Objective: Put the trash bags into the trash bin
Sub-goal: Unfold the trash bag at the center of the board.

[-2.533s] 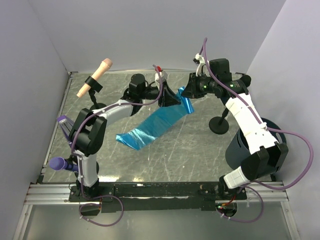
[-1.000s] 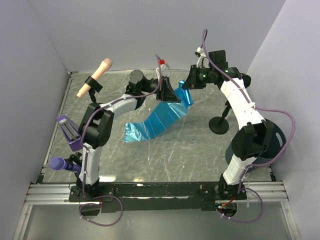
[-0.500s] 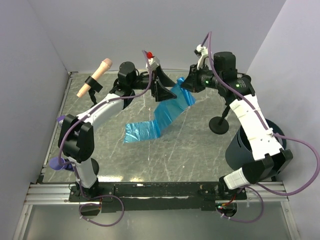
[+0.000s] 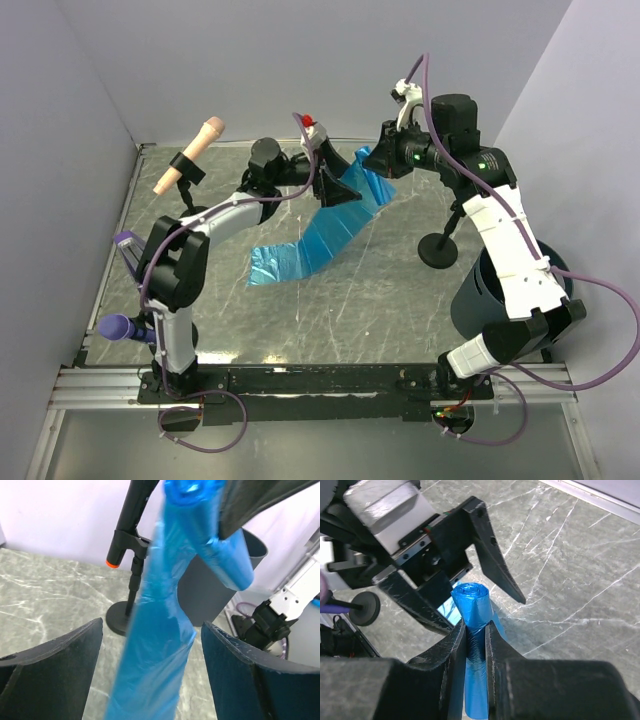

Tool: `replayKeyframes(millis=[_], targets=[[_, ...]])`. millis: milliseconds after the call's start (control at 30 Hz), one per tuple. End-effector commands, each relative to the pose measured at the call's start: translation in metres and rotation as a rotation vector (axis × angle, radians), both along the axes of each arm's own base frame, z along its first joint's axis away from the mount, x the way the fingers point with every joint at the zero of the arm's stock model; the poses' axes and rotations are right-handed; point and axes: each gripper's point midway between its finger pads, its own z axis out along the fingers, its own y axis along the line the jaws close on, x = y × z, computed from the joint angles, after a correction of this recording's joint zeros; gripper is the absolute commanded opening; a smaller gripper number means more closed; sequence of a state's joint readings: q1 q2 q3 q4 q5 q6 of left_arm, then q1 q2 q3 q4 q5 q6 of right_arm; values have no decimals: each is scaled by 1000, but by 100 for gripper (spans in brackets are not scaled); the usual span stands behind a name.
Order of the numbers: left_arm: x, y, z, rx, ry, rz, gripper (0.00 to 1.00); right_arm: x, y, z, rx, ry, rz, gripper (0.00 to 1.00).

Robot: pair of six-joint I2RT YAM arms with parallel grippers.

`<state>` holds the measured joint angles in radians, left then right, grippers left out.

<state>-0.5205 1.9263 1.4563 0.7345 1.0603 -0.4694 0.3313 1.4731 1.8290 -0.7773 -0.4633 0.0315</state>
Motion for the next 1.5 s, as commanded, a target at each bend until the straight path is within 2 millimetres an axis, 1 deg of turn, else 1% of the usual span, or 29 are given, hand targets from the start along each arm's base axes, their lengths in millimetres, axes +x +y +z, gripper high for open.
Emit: replayKeyframes(millis=[0, 67, 100, 167, 300, 367, 433, 467, 500, 600, 667, 867, 933, 1000, 1067, 1100, 1133, 1167, 1233, 1267, 1467], targets=[[-15, -8, 24, -94, -50, -69, 84, -2, -1, 15, 8, -28, -1, 0], [-18, -10, 29, -107, -44, -92, 82, 0, -2, 13, 0, -26, -8, 0], [-22, -11, 30, -107, -45, -114, 79, -1, -2, 13, -1, -27, -8, 0], [-27, -14, 30, -104, -39, -148, 67, 0, -3, 12, -7, -27, -10, 0], [-30, -15, 24, -96, -17, -172, 51, 1, -2, 10, -7, -22, -11, 0], [-30, -16, 21, -96, 2, -172, 47, 2, -2, 8, -6, -14, -16, 0], [-31, -18, 23, -101, 8, -176, 42, 3, -2, 7, -3, -10, -16, 0], [-32, -19, 23, -102, 17, -178, 41, 4, -3, 7, -3, -8, -19, 0], [-30, -20, 23, -107, 28, -168, 41, 5, -3, 6, -1, -3, -22, 0], [-22, -23, 27, -128, 63, -128, 46, 7, -4, 4, 10, 14, -25, 0], [-14, -26, 27, -137, 81, -98, 46, 8, -5, 3, 16, 22, -34, 0], [-12, -27, 25, -138, 100, -101, 31, 10, -10, 1, 19, 34, -51, 0], [-12, -28, 24, -138, 104, -107, 20, 10, -11, 0, 19, 38, -58, 0], [-13, -28, 24, -138, 103, -109, 12, 11, -12, -1, 20, 42, -63, 0], [-12, -27, 25, -142, 115, -105, 8, 11, -11, -2, 22, 45, -60, 0], [-11, -28, 25, -146, 121, -102, 4, 12, -12, -3, 21, 48, -62, 0], [-9, -27, 26, -151, 131, -93, 3, 12, -12, -3, 21, 52, -63, 0], [-7, -28, 27, -155, 145, -81, 7, 13, -12, -4, 24, 55, -68, 0], [-2, -29, 29, -166, 161, -61, 21, 14, -12, -5, 28, 64, -69, 0], [-1, -29, 29, -168, 167, -55, 24, 14, -12, -5, 29, 64, -69, 0], [0, -29, 33, -178, 163, -62, 17, 16, -13, -8, 29, 74, -75, 0]])
